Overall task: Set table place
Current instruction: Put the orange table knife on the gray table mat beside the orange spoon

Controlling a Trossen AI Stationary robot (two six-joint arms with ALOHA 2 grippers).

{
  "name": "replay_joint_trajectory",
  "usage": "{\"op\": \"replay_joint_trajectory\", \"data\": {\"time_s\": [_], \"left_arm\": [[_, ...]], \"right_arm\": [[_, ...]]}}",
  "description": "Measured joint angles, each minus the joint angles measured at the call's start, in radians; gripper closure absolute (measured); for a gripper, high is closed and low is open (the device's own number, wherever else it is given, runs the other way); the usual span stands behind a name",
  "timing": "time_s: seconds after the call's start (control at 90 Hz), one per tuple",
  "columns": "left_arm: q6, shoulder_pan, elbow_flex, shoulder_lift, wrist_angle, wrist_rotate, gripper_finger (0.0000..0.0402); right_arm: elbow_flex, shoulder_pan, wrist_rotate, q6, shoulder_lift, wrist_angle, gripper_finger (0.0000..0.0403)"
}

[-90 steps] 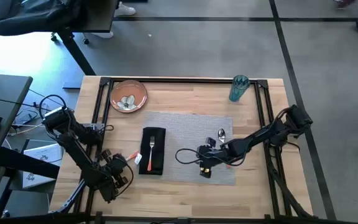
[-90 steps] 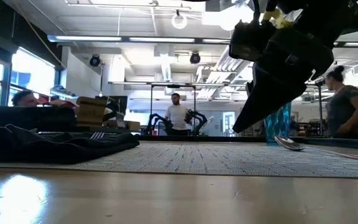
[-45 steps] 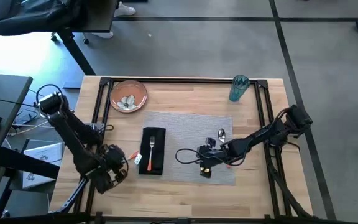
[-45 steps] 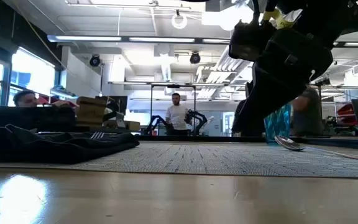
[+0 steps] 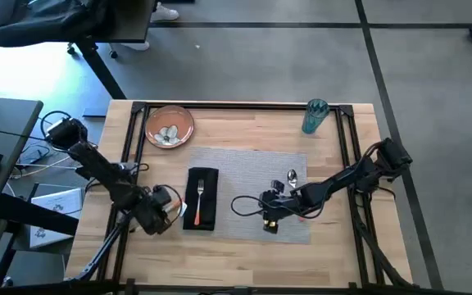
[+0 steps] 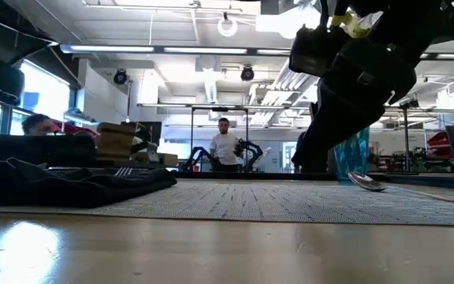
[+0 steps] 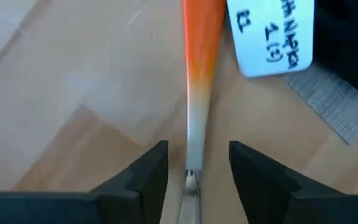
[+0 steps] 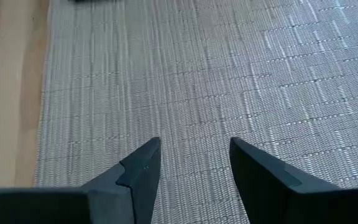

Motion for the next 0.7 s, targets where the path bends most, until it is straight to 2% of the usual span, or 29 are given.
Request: {"op": "replay_joint_trajectory", "data": {"time_s": [0.389,0.489,0.622,0.7], "left_arm": [[0.103,0.033,0.010,0.112,-0.013,0.028,0.0278],[0.107,0.033,0.009,0.112,-0.020,0.027,0.0309],[0.128,0.033,0.006,0.113,-0.008,0.030,0.0380],[0.130,0.034,0.006,0.114,-0.007,0.033,0.0393]], "right_arm": [[0.000,0.000,0.001,0.002,0.000,0.001,0.0231],[0.000,0.000,0.004,0.002,0.000,0.000,0.0231],[0.000,0.000,0.005,0.001,0.000,0.000,0.0231],[0.000,0.000,0.005,0.002,0.000,0.000,0.0231]]}}
